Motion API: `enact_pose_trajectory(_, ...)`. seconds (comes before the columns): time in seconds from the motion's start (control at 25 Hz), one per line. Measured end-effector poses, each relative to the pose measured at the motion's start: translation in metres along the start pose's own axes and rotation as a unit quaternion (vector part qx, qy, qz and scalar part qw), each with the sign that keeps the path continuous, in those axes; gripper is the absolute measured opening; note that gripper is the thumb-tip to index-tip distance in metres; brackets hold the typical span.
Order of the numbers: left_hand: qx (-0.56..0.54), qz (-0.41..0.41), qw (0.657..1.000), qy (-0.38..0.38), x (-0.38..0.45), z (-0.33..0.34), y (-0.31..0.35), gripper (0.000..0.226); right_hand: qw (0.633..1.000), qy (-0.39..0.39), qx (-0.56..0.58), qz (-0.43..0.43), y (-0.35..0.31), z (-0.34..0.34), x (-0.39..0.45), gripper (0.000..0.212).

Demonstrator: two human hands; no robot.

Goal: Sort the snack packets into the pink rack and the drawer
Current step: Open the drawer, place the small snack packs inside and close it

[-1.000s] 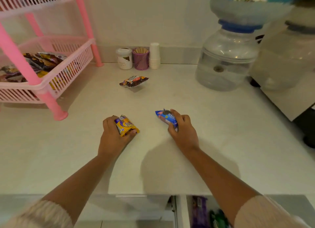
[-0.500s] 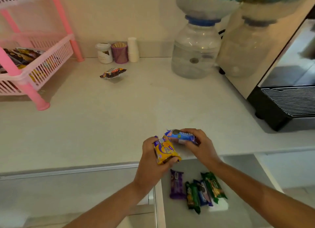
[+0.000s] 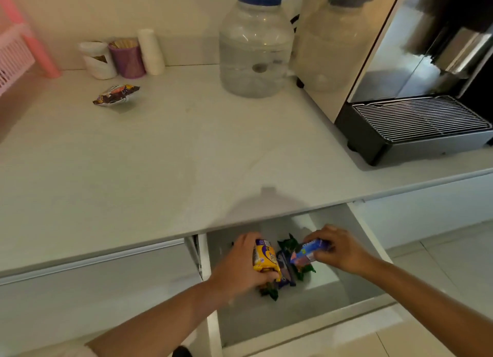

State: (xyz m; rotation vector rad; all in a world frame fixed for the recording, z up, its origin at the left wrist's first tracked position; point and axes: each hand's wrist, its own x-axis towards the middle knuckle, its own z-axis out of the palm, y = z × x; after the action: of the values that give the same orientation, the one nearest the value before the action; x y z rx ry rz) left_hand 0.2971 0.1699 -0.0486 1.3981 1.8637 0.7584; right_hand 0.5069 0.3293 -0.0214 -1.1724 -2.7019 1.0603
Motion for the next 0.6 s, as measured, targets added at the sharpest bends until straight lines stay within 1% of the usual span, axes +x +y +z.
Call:
enact_pose_trajectory(0.04,0.020,-0.035,0.999,0.000,0.010,0.006,-0.004,0.082,0.998,-0.010,-0.023,0.065,0.010,0.004,0.006,0.024)
enact_pose_trajectory(0.08,0.035,-0.070,0.997,0.000,0.019,0.012,-0.007,0.082,0.991,-0.020,-0.021,0.131,0.017,0.007,0.012,0.021)
enact_pose_trajectory(0.12,0.044,-0.099,0.994,0.000,0.028,0.019,-0.010,0.083,0.983,-0.026,-0.010,0.184,0.024,0.010,0.018,0.019)
enact_pose_trajectory(0.16,0.049,-0.119,0.992,0.001,0.035,0.026,-0.013,0.083,0.976,-0.022,-0.003,0.217,0.030,0.012,0.025,0.017)
enact_pose_trajectory(0.24,0.041,-0.143,0.989,0.011,0.047,0.041,-0.020,0.079,0.971,-0.003,-0.020,0.239,0.039,0.015,0.038,0.023)
enact_pose_trajectory(0.36,0.012,-0.162,0.986,0.040,0.059,0.062,-0.030,0.070,0.963,0.002,-0.036,0.265,0.047,0.030,0.054,0.049)
enact_pose_trajectory(0.4,0.010,-0.163,0.986,0.043,0.062,0.068,-0.033,0.069,0.961,0.007,-0.035,0.274,0.049,0.035,0.058,0.055)
enact_pose_trajectory(0.6,0.014,-0.183,0.982,0.054,0.080,0.082,-0.051,0.070,0.960,0.042,-0.032,0.276,0.059,0.054,0.066,0.060)
